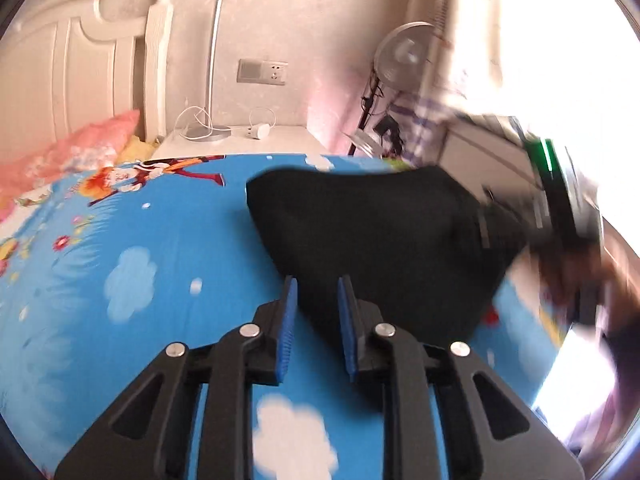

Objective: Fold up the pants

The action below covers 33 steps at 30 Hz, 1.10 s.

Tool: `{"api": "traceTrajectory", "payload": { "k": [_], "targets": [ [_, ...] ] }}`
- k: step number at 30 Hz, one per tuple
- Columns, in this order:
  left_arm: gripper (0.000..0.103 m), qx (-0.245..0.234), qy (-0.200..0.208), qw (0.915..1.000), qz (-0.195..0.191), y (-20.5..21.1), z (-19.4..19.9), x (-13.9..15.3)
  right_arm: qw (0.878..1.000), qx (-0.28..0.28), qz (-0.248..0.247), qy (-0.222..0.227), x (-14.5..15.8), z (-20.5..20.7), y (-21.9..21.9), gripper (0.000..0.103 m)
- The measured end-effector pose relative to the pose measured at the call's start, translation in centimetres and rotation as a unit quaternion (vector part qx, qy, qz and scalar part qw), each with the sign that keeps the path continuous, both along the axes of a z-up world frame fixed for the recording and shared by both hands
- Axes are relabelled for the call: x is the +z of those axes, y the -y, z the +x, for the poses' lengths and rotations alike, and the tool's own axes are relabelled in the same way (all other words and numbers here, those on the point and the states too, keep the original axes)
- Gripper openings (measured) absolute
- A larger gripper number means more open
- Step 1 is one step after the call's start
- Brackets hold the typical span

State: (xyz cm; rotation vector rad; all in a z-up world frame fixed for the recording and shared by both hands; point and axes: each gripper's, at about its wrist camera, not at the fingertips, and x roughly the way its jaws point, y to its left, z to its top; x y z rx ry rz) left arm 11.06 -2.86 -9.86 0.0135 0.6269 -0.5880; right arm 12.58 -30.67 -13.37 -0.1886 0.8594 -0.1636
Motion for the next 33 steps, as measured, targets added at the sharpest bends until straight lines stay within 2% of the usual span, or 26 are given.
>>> {"api": "traceTrajectory", "payload": {
  "k": [2,3,4,5,6,8,9,11,12,13,14,16,17,18,19,22,26,30,32,33],
  "targets": [
    [0.019,0.009,-0.029,0.9995,-0.012,0.8,4.2,0.0,1.0,-0.006,0.007,0.023,-1.1,-0.8,0.4,0.089],
    [0.011,0.029,-0.052,0.9982,-0.012,1.4,6.8,-0.3,1.0,-0.009,0.008,0.027,-1.1,-0.9,0.4,0.089],
    [0.006,0.026,-0.074,0.9967,-0.02,2.1,9.2,-0.5,1.0,-0.01,0.007,0.026,-1.0,-0.8,0.4,0.089],
    [0.007,0.011,-0.088,0.9956,-0.03,3.0,11.1,-0.7,1.0,-0.011,0.007,0.025,-1.0,-0.6,0.4,0.089],
    [0.007,0.007,-0.093,0.9953,-0.025,3.8,12.5,-0.9,1.0,-0.012,0.008,0.026,-1.1,-0.6,0.4,0.09],
    [0.007,0.014,-0.104,0.9943,0.018,5.9,16.2,-2.2,0.999,-0.011,0.009,0.03,-1.2,-0.7,0.4,0.09],
    [0.003,0.021,-0.113,0.9931,0.024,6.1,17.7,-2.8,0.999,-0.011,0.01,0.031,-1.2,-0.8,0.5,0.09],
    [0.002,0.016,-0.137,0.9903,0.017,6.4,20.5,-4.1,0.999,-0.012,0.013,0.034,-1.5,-1.1,0.6,0.09],
    [0.002,0.027,-0.123,0.9919,0.017,6.2,21.0,-3.9,0.999,-0.011,0.013,0.036,-1.5,-1.1,0.5,0.09],
    [0.002,0.079,-0.091,0.9918,0.042,5.8,21.4,-2.9,0.999,-0.011,0.013,0.036,-1.6,-1.1,0.6,0.09],
    [0.003,0.118,-0.078,0.9895,0.03,4.8,21.7,-1.9,0.999,-0.011,0.014,0.037,-1.7,-1.3,0.5,0.09],
    [0.012,0.114,-0.098,0.9878,-0.043,3.1,21.9,-0.7,0.999,-0.012,0.017,0.039,-1.8,-1.3,0.6,0.09],
    [0.013,0.109,-0.096,0.9884,-0.043,3.0,21.4,0.0,0.999,-0.012,0.018,0.039,-1.8,-1.3,0.6,0.09],
    [0.018,0.1,-0.083,0.9911,-0.028,3.4,20.5,0.4,0.999,-0.012,0.018,0.039,-1.8,-1.3,0.7,0.09],
    [0.033,0.083,-0.076,0.9934,-0.021,3.9,19.6,0.8,0.999,-0.012,0.019,0.039,-1.9,-1.3,0.7,0.09],
    [0.053,0.048,-0.079,0.995,-0.038,4.8,15.9,1.2,0.999,-0.012,0.02,0.04,-1.9,-1.3,0.8,0.09],
    [0.064,0.032,-0.092,0.9949,-0.024,6.3,9.7,0.5,0.999,-0.014,0.019,0.04,-1.9,-1.4,0.7,0.09],
    [0.099,0.012,-0.079,0.9965,0.023,8.6,3.9,-1.3,0.999,-0.015,0.019,0.041,-1.9,-1.4,0.7,0.09],
    [0.101,0.001,-0.065,0.9975,0.029,9.0,1.5,-2.2,0.999,-0.017,0.019,0.042,-1.9,-1.4,0.7,0.09],
    [0.101,-0.007,-0.068,0.9966,0.046,9.3,0.9,-2.9,0.999,-0.018,0.018,0.043,-1.8,-1.5,0.6,0.09]
  ]
}}
